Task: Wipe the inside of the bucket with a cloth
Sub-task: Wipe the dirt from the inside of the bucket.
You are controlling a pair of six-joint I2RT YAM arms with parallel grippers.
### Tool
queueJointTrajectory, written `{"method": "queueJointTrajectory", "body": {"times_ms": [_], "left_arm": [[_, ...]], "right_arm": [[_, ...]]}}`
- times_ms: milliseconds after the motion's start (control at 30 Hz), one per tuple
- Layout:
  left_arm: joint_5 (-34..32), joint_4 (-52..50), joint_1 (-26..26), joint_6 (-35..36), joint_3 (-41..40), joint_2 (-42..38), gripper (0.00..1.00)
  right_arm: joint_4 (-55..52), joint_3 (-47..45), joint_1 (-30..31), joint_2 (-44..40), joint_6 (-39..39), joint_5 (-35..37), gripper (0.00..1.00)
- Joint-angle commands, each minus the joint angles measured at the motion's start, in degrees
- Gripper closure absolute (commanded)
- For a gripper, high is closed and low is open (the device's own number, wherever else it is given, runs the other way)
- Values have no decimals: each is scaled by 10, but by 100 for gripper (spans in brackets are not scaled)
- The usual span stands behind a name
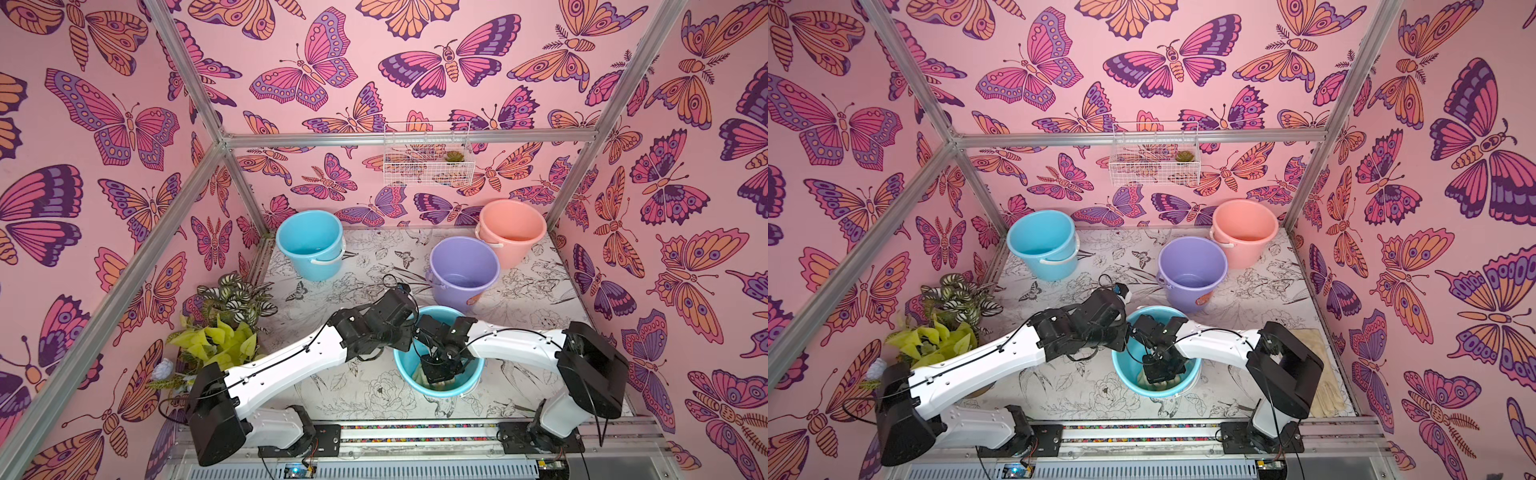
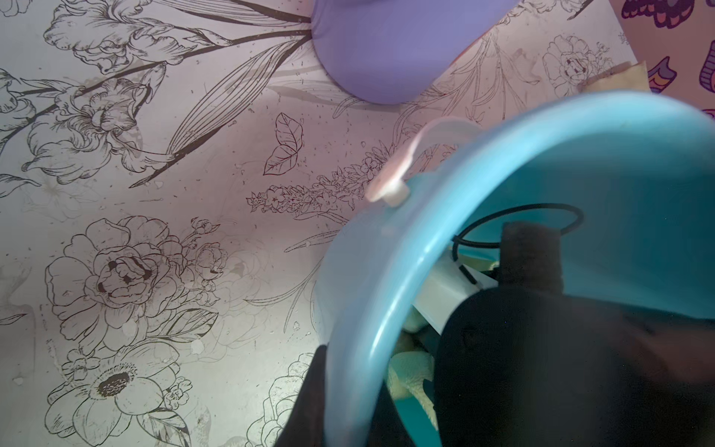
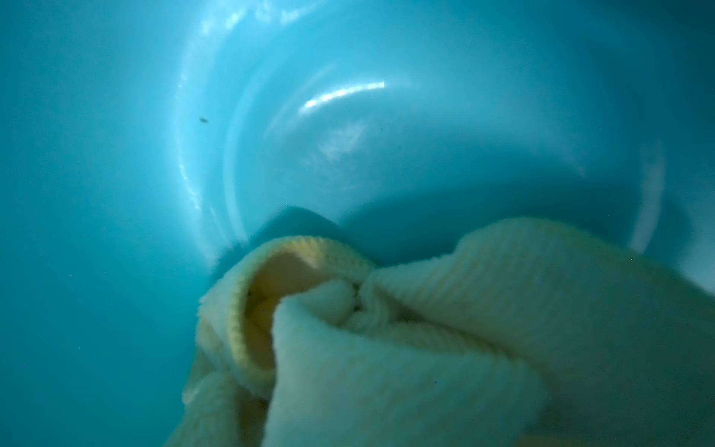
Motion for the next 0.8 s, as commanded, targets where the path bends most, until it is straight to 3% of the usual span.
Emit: {"method": "queueJointTrajectory", "body": {"times_ms": [0, 367, 767], "left_arm": [[6, 20, -6, 6, -4, 0, 100], [5, 20, -5, 3, -2, 2, 100], [7, 20, -5, 1, -5, -3, 100]], "right_arm": [[-33, 11, 8, -11, -4, 26, 100], [-77, 30, 8, -158, 36, -100, 100], [27, 20, -19, -226, 175, -192, 100]]}}
